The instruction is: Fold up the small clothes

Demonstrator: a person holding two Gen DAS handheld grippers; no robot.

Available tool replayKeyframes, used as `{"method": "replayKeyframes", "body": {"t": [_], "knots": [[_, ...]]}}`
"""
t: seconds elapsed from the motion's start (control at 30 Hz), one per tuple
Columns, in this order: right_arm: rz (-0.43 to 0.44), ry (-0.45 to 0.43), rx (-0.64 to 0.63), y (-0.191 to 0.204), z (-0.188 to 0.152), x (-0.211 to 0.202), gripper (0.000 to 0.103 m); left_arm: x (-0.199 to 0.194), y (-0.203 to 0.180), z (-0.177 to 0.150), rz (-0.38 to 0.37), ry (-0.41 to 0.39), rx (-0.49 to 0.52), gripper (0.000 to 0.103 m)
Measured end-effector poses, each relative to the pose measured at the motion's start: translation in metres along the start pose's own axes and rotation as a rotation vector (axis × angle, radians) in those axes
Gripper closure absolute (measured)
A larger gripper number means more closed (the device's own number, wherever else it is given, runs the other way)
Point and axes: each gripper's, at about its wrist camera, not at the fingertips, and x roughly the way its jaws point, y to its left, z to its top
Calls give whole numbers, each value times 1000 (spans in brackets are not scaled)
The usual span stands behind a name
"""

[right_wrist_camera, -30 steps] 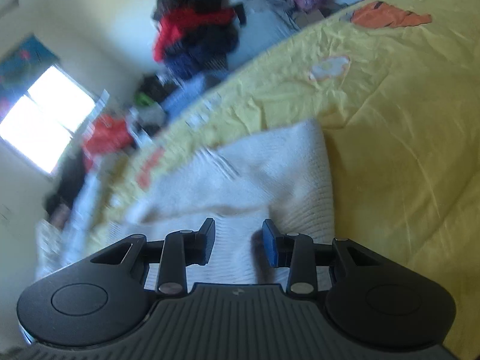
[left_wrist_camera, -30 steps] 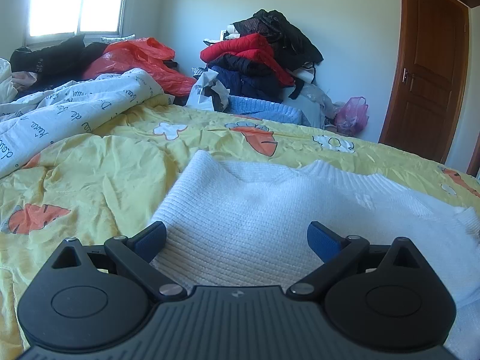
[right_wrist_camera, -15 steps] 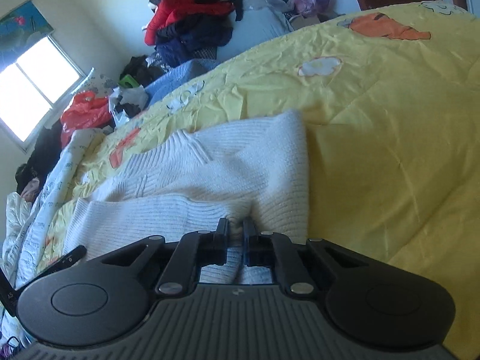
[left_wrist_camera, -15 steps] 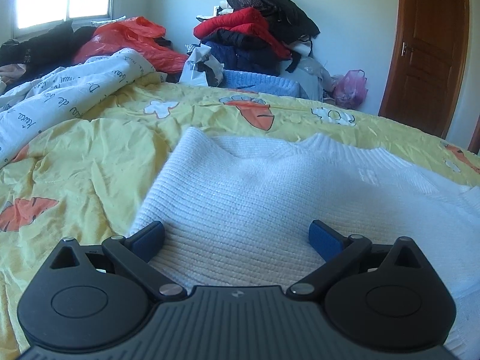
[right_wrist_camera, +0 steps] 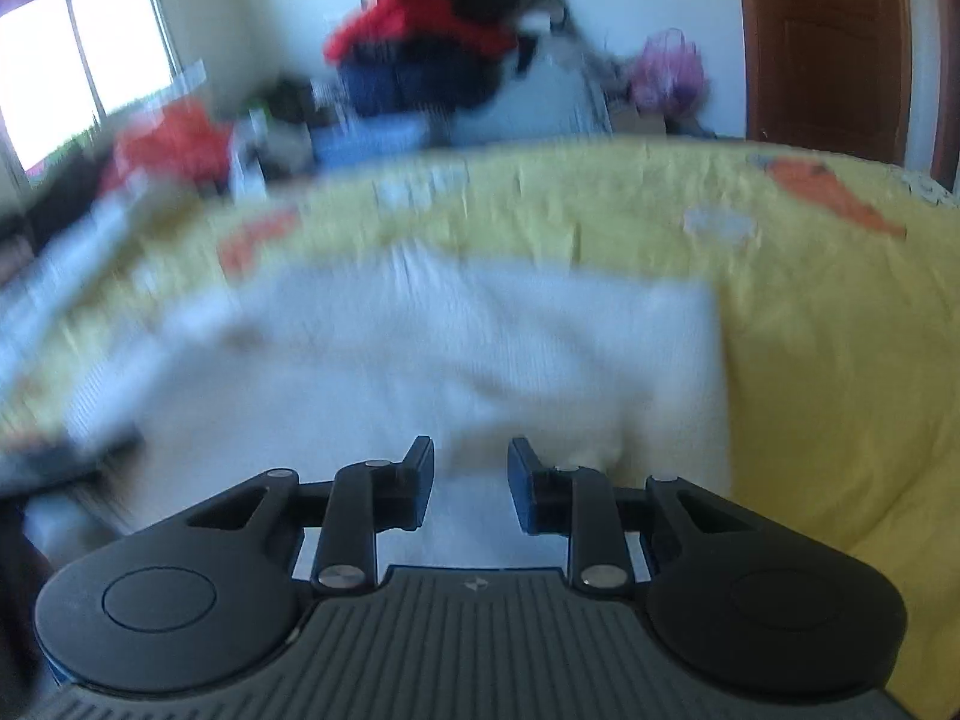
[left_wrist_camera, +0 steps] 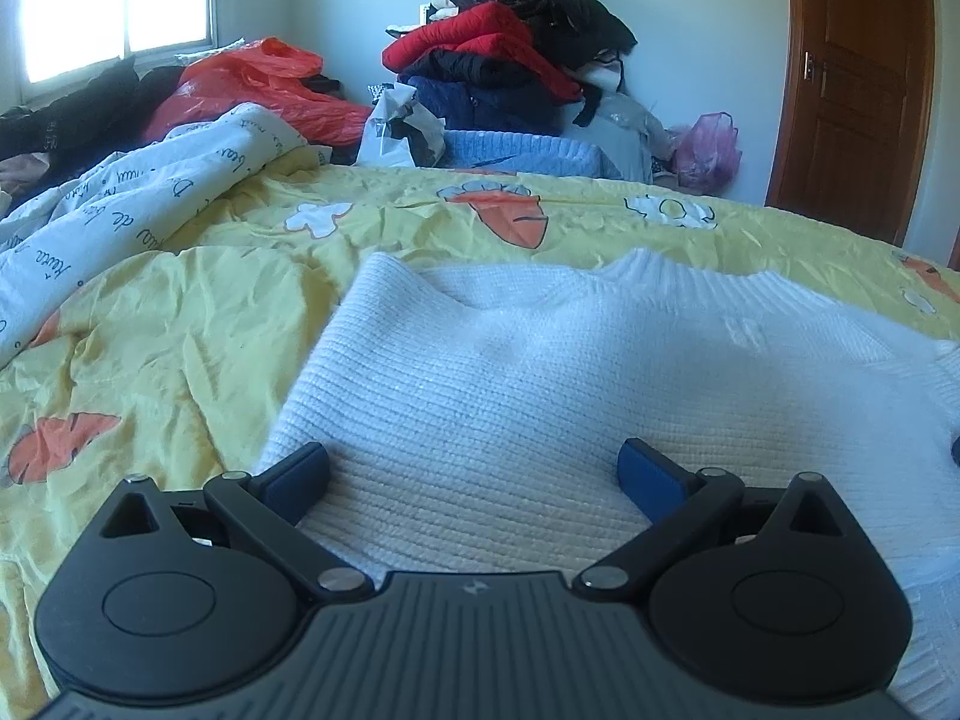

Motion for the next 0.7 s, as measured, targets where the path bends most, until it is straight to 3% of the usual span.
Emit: {"method": "replayKeyframes", "body": {"t": [0.1,0.23,0.3,0.4,0.47,0.53,0.7], "knots": [[-75,-44,-30,13,-11,-13,65,0,0,0,0,0,-1,0],[-127,-86,-64,24,-30,-37,36,0,0,0,-2,0,-2,0],[-146,-85,-60,22,-43,-41,30,-1,0,0,0,-1,1,0],[-128,-98,-39,18,-57,-45,29,-1,0,-1,1,-1,2,0],[-136,-89,-66,24,-59,-43,23,-1,0,-1,2,-1,1,0],[-145,-60,-121,33,-59,-37,11,-1,0,-1,3,0,3,0],[-172,-37,-180,45,-61,-33,6,-6,1,-3,-6,6,26,0]]}}
